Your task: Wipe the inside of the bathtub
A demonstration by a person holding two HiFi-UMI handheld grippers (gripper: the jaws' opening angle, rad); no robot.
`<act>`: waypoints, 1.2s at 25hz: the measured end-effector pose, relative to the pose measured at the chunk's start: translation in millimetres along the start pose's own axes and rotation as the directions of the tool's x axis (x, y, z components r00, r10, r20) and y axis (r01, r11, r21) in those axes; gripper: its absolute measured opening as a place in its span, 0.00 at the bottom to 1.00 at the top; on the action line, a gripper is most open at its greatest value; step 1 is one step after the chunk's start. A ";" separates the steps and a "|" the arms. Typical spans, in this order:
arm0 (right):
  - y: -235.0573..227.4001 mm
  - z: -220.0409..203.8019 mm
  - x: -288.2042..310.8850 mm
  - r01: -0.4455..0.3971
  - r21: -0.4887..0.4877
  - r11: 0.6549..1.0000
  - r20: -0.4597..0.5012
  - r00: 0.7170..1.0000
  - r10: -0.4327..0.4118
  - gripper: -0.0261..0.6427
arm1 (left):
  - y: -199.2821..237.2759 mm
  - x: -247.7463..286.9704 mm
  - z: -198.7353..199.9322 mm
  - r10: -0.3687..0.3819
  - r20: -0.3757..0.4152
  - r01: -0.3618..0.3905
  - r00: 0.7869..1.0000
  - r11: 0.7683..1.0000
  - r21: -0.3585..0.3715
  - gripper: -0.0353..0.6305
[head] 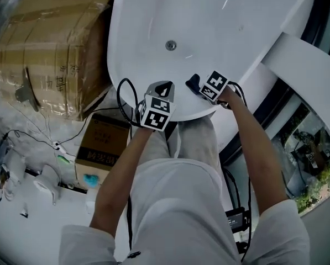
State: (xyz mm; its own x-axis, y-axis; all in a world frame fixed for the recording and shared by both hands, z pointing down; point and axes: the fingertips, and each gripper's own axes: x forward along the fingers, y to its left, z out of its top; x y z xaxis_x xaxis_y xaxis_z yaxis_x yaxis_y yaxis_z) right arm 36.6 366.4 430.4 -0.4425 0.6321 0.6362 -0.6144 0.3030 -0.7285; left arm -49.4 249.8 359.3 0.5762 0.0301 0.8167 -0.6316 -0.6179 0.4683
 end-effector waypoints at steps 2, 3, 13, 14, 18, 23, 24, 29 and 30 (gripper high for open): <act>0.4 13.8 -17.4 0.046 -0.040 0.998 0.062 0.997 -0.043 0.14 | 0.5 -7.1 0.9 0.005 -0.006 -0.005 1.000 1.000 0.020 0.05; 1.9 19.6 -26.1 0.072 -0.058 0.996 0.092 0.994 -0.066 0.14 | -1.3 -11.9 0.8 0.002 -0.014 -0.002 1.000 1.000 0.030 0.05; 15.7 25.2 -103.0 0.229 -0.088 0.969 0.240 0.950 -0.202 0.14 | -13.9 -66.5 45.0 0.026 -0.006 -0.024 1.000 0.986 0.165 0.05; 20.0 23.9 -112.7 0.243 -0.096 0.965 0.259 0.942 -0.212 0.14 | -15.0 -72.8 51.5 0.033 -0.001 -0.033 0.999 0.985 0.169 0.05; 35.5 28.0 -166.5 0.286 -0.068 0.956 0.395 0.888 -0.237 0.14 | -20.9 -92.4 81.5 0.043 0.035 -0.049 0.998 0.980 0.194 0.05; 64.1 29.9 -213.6 0.337 -0.080 0.938 0.499 0.828 -0.255 0.14 | -35.9 -117.1 105.1 0.039 0.066 -0.052 0.997 0.974 0.221 0.05; 69.6 30.7 -223.2 0.348 -0.084 0.934 0.520 0.815 -0.257 0.14 | -40.6 -121.9 110.7 0.036 0.077 -0.053 0.996 0.973 0.224 0.05; 99.3 30.8 -261.1 0.368 -0.084 0.926 0.618 0.749 -0.242 0.14 | -63.4 -144.4 131.5 0.028 0.117 -0.056 0.993 0.968 0.243 0.05; 103.8 30.2 -268.0 0.369 -0.079 0.926 0.637 0.734 -0.238 0.14 | -67.3 -148.8 137.0 0.028 0.126 -0.058 0.992 0.968 0.243 0.05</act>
State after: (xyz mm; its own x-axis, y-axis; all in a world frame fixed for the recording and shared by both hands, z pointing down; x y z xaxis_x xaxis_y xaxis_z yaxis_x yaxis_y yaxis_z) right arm 71.7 206.9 191.9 -0.5942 -0.0624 0.8019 -0.6806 0.5704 -0.4599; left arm -21.6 179.3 160.0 0.6192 -0.0868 0.7804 -0.5190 -0.7910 0.3238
